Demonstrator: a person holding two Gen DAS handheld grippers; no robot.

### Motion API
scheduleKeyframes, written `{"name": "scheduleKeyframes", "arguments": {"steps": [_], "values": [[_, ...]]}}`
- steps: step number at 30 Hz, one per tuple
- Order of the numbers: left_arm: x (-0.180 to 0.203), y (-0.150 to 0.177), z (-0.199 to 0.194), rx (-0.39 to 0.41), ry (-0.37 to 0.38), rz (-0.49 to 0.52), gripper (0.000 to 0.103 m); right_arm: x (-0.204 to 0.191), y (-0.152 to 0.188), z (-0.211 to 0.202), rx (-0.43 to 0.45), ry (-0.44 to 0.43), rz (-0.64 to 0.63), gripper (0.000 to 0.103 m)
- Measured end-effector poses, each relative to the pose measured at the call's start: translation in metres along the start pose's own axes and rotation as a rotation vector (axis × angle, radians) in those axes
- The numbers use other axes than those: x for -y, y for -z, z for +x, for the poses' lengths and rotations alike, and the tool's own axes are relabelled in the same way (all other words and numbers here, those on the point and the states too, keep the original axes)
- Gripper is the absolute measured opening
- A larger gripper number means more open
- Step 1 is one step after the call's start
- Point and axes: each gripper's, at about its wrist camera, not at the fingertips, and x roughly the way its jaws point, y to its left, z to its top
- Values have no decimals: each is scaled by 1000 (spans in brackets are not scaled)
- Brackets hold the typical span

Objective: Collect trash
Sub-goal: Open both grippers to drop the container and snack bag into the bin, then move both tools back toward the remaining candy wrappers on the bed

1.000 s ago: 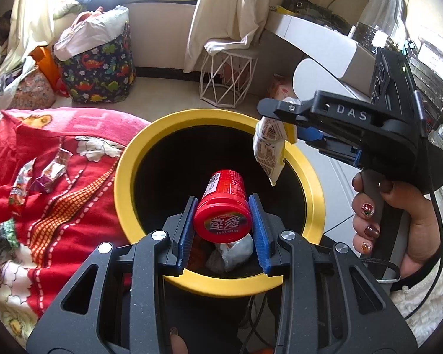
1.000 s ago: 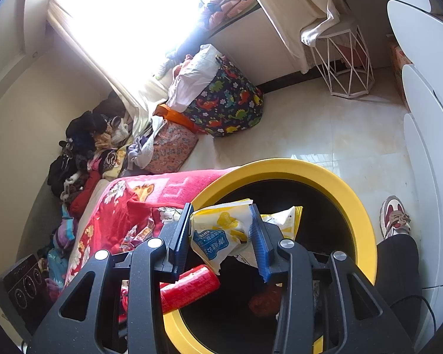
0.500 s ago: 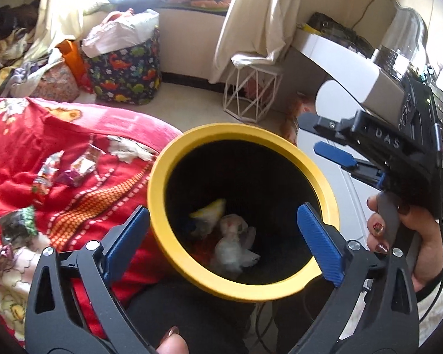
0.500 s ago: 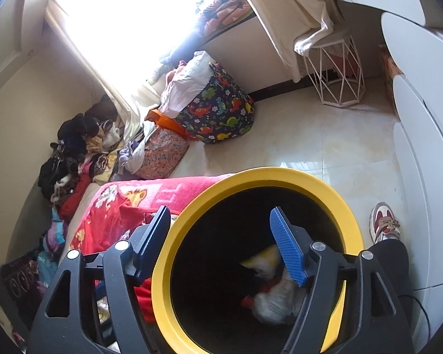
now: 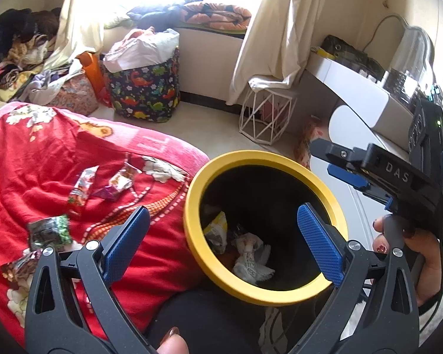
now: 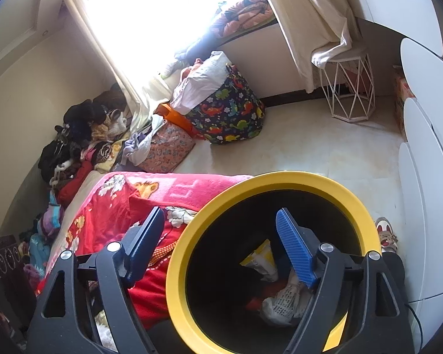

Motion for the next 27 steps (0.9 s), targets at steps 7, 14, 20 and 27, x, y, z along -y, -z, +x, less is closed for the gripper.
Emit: {"name": "scheduleKeyframes", "arguments": {"steps": [7,14,20,27], "values": [[-17,-4,-13,38,-25,-39,92,-20,2,3,-8,-15,-40,76],[-34,-5,-26,74,-54,-77,92,-42,5,7,-19,-33,-89,76],[-50,-6,-36,97,-78,-98,92,-61,6,10,-29,-52,-130,76],[-68,-6,-48,118,-105,-117,92,-81,9,15,-45,-70,-175,76]]}}
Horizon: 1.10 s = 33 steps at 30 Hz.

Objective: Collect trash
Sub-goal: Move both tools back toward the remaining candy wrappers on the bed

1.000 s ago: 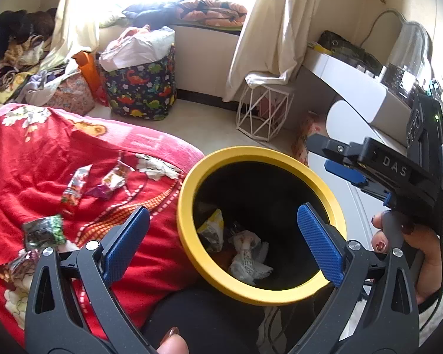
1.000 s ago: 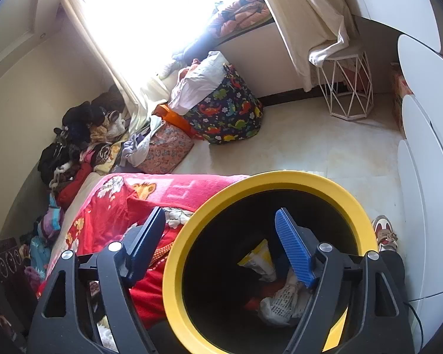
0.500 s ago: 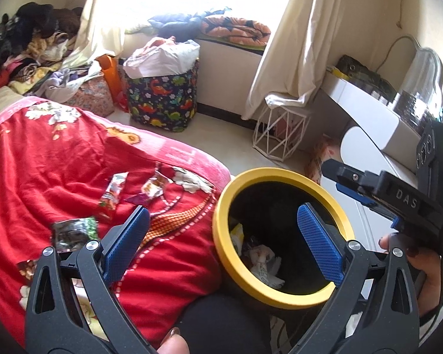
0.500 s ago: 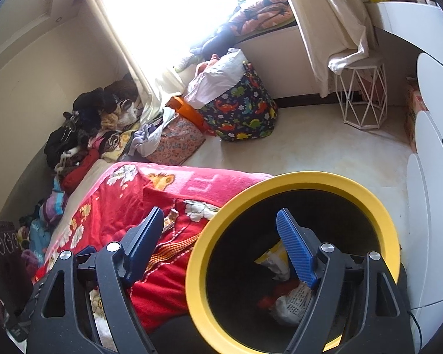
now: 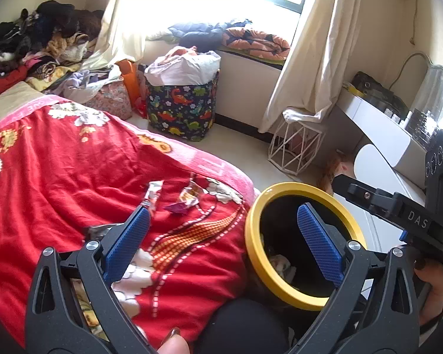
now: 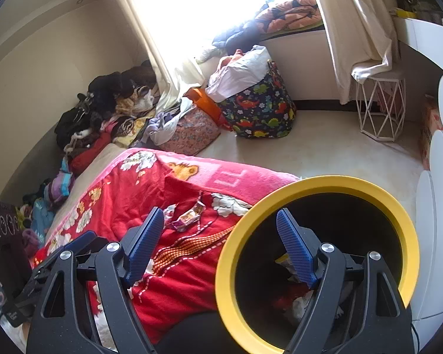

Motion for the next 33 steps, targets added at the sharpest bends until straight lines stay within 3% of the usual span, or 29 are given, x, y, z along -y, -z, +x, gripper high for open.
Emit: {"name": "scheduleKeyframes", "arguments": {"steps": [21,33], "values": [[-70,-3,-17,18,-86,-91,92,-62,6,37,-68,-60,-125,76],[-129,19,-14,-69,-157,-171,92,-98,10,76,-129,-92,-199,75]]}}
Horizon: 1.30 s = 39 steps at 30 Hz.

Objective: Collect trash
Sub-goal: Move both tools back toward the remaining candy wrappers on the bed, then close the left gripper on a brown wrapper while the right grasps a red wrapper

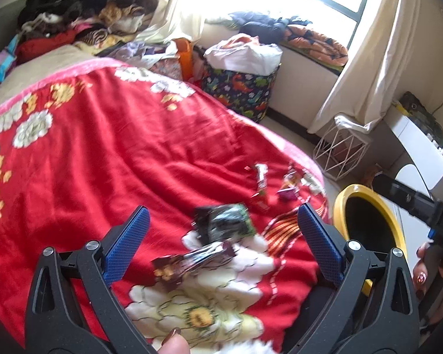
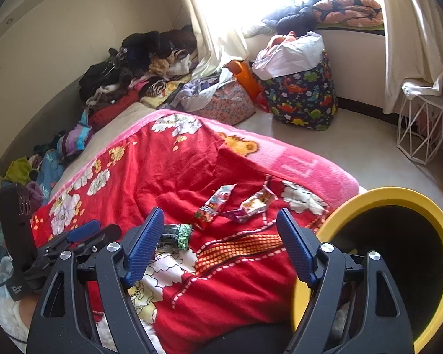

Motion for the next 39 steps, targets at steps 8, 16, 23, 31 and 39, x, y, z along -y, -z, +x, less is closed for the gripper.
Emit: {"name": "scheduleKeyframes", "arguments": {"steps": [8,16,23,31,39], "values": [[-19,16,14,-92,21,-6,83,-19,-10,42,-61,-23,-33,62],[-24,27,26,-154,50,-14,75,-24,-11,81,-125,-15,-45,58],[-22,35,33,-190,64,3,55,-26,-8,120,-190,11,-57,54],[-19,40,38,-217,74,23,36,-16,-6,157,-258,33,-18,44],[-15,41,39,-229,89,40,29,-17,-5,165,-276,-7,-30,8]]}}
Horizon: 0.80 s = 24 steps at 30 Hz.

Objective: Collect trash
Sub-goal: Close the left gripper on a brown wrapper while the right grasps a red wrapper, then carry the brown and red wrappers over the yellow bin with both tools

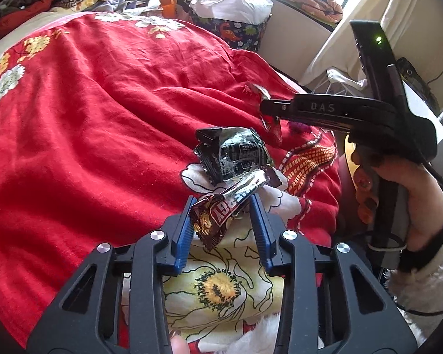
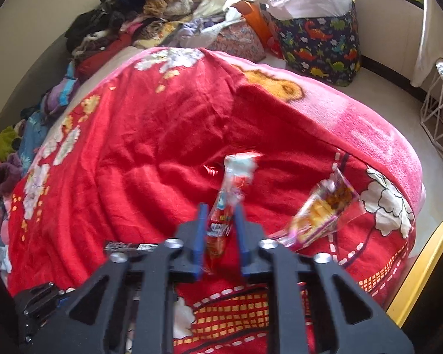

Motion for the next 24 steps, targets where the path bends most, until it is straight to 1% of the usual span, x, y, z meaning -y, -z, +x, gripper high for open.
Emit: {"name": "scheduleKeyframes", "arguments": {"steps": [2,7,15,24], "values": [[2,0,1,0,2,5,25,-2,1,-8,23,-13,-9,8],[5,0,1,2,12,12,20,-7,5,-31,73,-43,-22,7],[15,-3,-7,27,25,38,19,-5,20,-64,118,-79,-7,7],[27,-10,-19,66,30,54,18,2,35,-99,174,-93,21,7]]}}
